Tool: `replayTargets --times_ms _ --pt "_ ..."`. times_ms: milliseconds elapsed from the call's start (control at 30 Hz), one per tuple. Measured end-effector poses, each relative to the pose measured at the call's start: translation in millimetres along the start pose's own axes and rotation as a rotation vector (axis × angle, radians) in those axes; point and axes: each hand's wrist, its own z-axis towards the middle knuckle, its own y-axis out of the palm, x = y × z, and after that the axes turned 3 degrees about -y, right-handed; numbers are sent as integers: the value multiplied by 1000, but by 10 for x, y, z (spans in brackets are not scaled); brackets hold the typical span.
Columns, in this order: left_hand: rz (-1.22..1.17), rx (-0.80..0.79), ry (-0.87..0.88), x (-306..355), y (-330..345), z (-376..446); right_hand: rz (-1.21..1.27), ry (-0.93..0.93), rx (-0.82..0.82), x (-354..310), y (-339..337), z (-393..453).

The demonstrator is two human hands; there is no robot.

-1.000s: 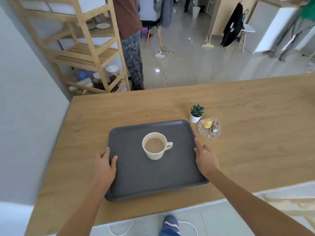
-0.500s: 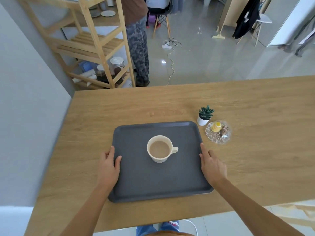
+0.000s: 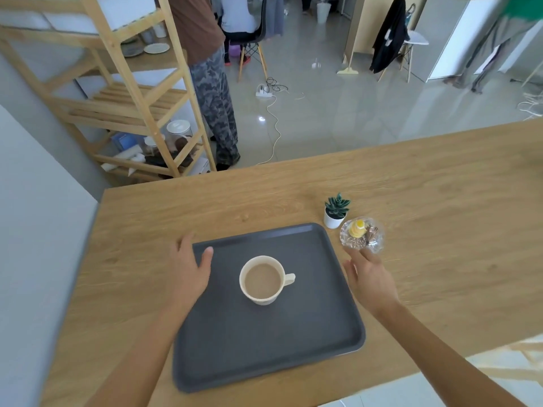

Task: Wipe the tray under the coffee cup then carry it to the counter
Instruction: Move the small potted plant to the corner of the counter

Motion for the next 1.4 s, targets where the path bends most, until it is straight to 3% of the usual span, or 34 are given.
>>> replayTargets --times_ms 67,133,267,367,567,733,900,1100,1400 --pt "-29 -83 133 380 130 268 32 -38 159 53 -127 249" --pt "-21 -213 246 743 345 481 60 8 183 117 -249 556" --pt "9 -498 342 1312 901 686 -40 179 -127 240 -418 1126" --pt "31 -659 291 1502 1309 758 -14 219 -338 297 -423 1393" --pt "-17 -767 292 1677 1842 809 67 198 -467 357 -281 1609" --pt "-127 -753 301 1707 1912 887 50 133 -418 367 -244 1760" --pt "-262 -658 271 1602 1481 1142 151 -4 -440 18 -324 2102" --pt "-419 -500 172 1003 476 1588 317 -194 -542 -1192 -39 2528" --pt "-460 -232 -55 -650 -691 2097 414 -342 -692 -3293 1174 2721"
